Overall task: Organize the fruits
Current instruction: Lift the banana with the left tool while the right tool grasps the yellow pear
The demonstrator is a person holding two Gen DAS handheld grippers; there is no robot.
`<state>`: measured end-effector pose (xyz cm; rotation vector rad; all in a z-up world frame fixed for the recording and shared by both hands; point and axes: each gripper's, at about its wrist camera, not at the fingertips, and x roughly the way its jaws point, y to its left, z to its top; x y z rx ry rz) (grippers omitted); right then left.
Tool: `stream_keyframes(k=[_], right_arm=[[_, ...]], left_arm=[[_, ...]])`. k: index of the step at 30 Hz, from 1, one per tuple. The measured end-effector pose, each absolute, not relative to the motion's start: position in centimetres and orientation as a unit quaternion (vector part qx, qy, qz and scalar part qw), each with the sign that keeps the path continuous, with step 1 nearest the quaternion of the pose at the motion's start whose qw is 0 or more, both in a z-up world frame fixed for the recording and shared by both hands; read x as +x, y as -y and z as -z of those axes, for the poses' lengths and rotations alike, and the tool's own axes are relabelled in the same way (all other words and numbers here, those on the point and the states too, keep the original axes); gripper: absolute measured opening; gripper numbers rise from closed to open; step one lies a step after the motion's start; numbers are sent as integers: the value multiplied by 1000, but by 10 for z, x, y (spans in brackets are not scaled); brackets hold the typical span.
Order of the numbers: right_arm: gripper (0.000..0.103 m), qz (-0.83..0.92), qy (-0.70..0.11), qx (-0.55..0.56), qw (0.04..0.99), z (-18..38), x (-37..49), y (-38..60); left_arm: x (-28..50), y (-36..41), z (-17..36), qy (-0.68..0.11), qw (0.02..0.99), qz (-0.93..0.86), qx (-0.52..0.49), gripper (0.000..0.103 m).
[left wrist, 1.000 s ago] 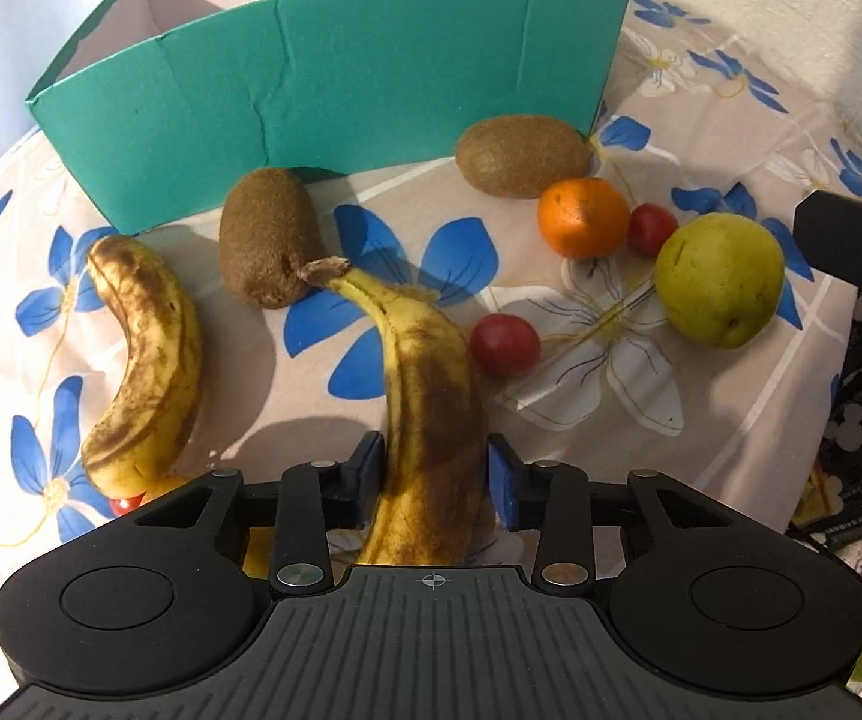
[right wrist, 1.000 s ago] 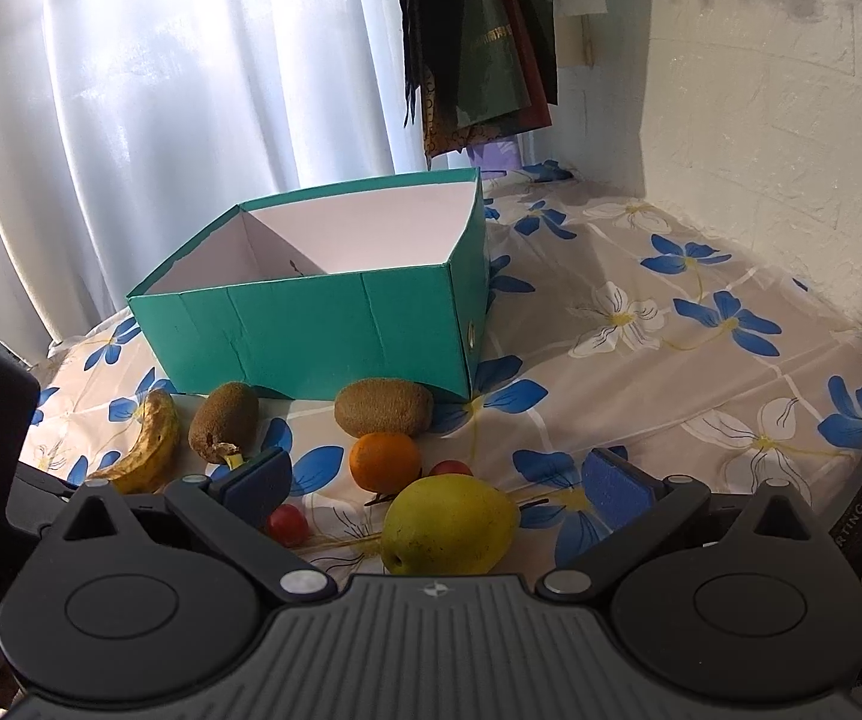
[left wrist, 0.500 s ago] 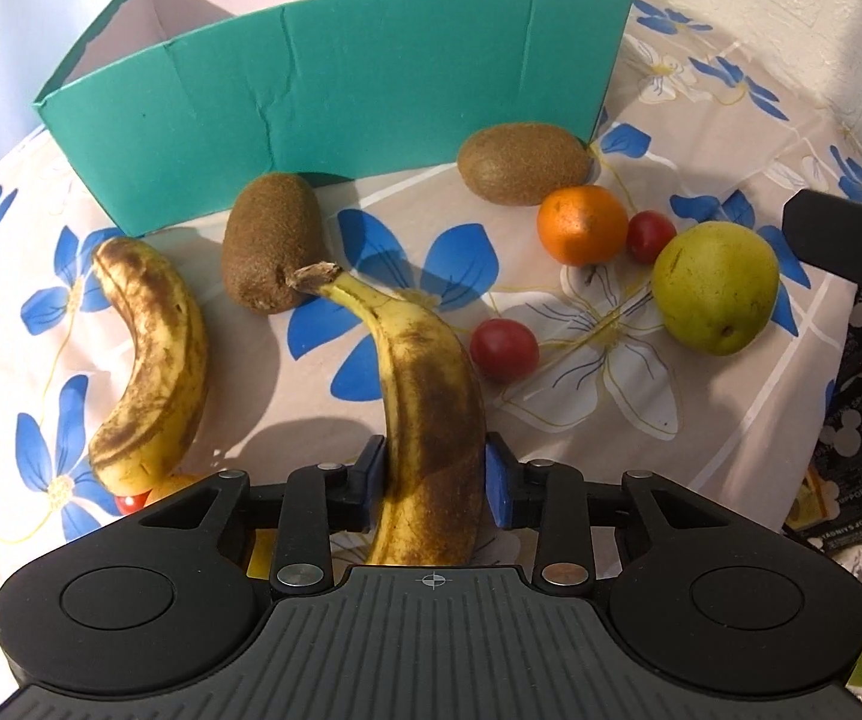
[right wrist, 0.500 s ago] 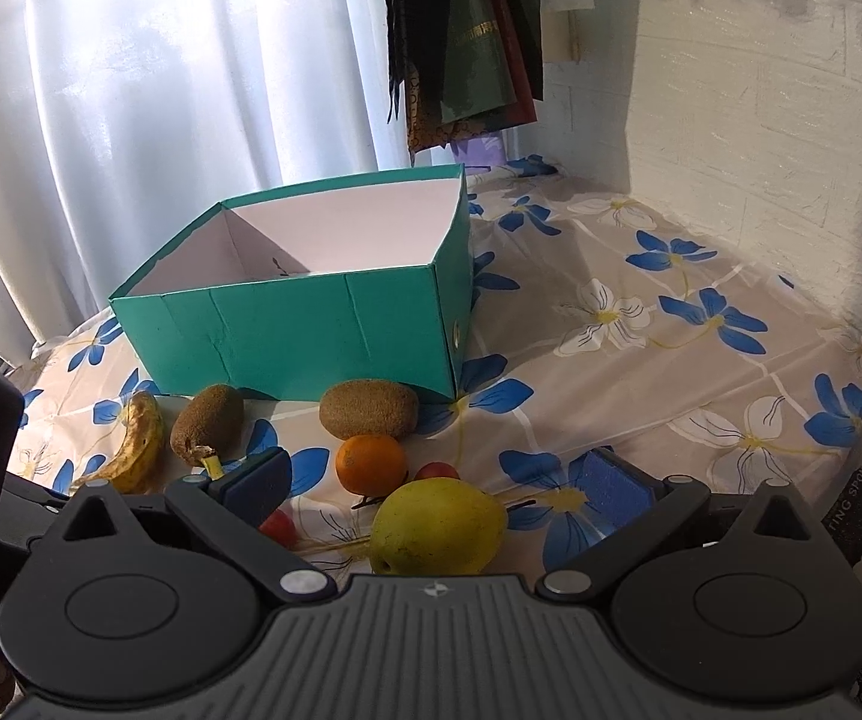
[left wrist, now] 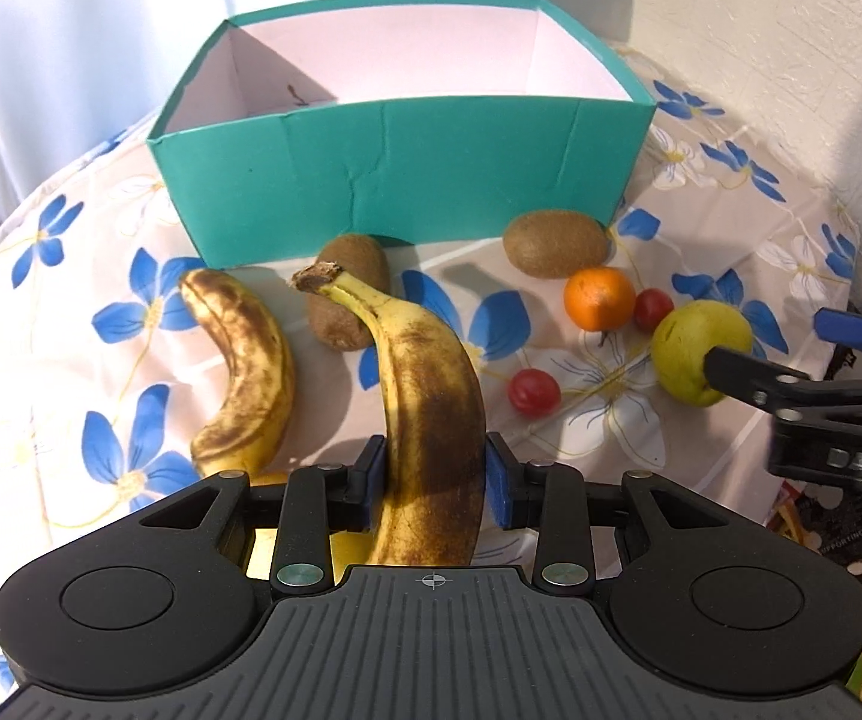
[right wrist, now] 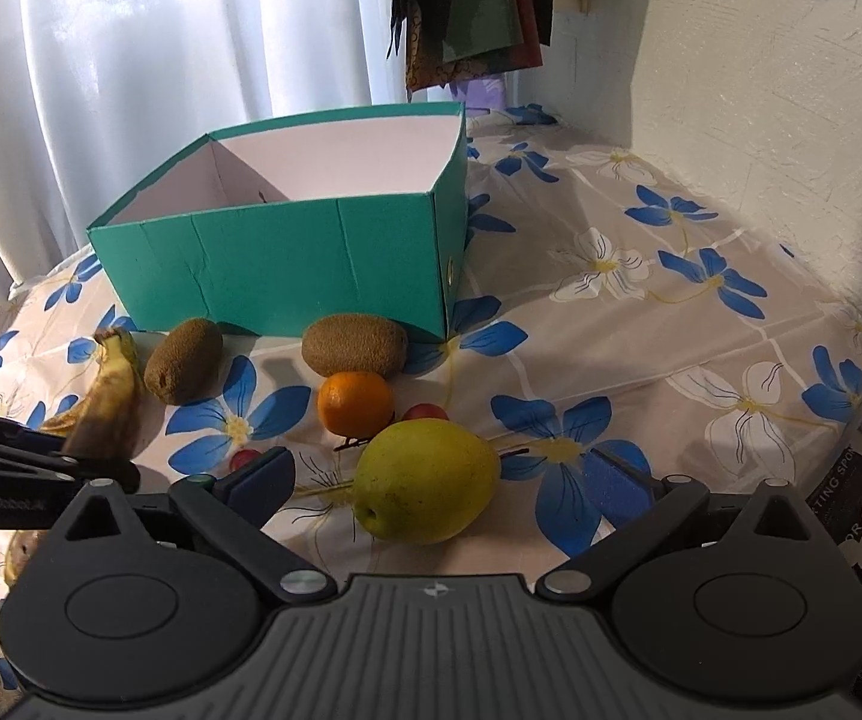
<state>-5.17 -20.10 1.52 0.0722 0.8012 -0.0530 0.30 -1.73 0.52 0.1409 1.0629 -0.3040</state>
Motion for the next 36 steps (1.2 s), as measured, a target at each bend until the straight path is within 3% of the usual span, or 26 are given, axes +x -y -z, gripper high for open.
stream_keyframes(k=[2, 7, 9, 13, 28, 36], right_arm=[[92, 29, -397, 26, 917, -9, -44, 199], [86, 26, -420, 13, 907, 12, -26, 193], [74, 27, -436, 19, 899, 20, -20, 193], [65, 25, -458, 48, 887, 32, -15, 198], [70, 30, -451, 38, 891, 30, -7, 196], [64, 26, -452, 58, 890, 34, -8, 200]], left_arm=[[2, 16, -6, -503, 850, 142, 67, 37], [1, 14, -9, -500, 852, 139, 66, 37], [1, 13, -10, -498, 854, 137, 67, 37], [3, 11, -12, -498, 854, 132, 66, 37], [10, 14, -26, -484, 862, 131, 72, 37], [21, 20, -42, -467, 871, 129, 81, 37]])
